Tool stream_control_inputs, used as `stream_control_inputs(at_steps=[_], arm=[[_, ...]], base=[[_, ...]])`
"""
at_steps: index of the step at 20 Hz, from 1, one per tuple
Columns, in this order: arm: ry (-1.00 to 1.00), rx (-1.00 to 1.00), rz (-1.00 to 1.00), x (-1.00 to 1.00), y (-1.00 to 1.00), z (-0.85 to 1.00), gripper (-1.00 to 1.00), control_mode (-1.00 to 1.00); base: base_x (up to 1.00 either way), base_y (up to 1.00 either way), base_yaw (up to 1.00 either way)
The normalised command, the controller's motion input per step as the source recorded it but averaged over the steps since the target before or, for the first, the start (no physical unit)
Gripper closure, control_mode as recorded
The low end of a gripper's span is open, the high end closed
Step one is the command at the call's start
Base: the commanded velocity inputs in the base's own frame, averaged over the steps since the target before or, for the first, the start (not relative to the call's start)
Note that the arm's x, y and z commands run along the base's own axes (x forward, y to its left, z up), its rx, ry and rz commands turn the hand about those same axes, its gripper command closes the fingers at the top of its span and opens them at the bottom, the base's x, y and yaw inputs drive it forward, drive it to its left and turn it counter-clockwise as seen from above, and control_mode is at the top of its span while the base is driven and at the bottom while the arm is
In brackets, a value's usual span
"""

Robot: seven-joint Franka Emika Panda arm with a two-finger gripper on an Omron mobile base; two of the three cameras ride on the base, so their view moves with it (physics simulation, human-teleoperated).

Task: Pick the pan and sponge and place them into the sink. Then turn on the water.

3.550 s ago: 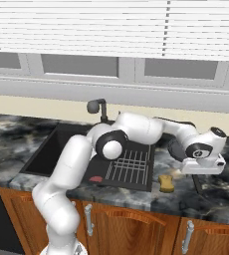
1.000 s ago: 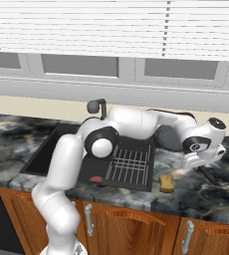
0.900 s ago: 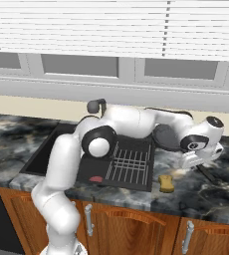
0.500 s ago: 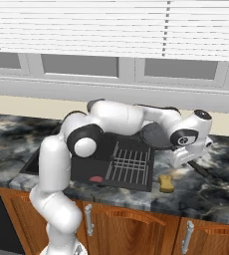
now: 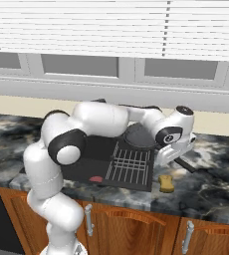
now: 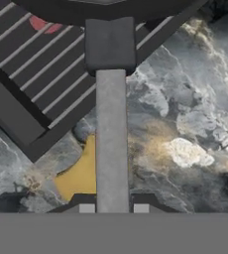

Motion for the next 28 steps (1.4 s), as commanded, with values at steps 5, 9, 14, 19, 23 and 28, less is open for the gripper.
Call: stream_control_inputs(at_steps=[5, 9, 14, 19, 23, 28], arm=[[0.0, 0.0, 0.03, -0.08, 0.6, 0.07, 1.0, -1.0], [0.0, 0.0, 0.0, -0.1, 0.61, 0.11, 1.0, -1.0], [0.0, 0.0, -0.01, -0.12, 0.58, 0.08, 1.0, -1.0], [0.0, 0.01, -0.03, -0.05, 0.52, 0.08, 1.0, -1.0], [0.0, 0.03, -0.05, -0.04, 0.42, 0.1, 1.0, -1.0], [-0.02, 0.06, -0.11, -0.08, 0.26, 0.04, 1.0, -1.0]], base=[[0.0, 0.0, 0.0], [0.0, 0.0, 0.0], [0.0, 0.0, 0.0], [0.0, 0.0, 0.0], [0.0, 0.0, 0.0], [0.0, 0.0, 0.0]])
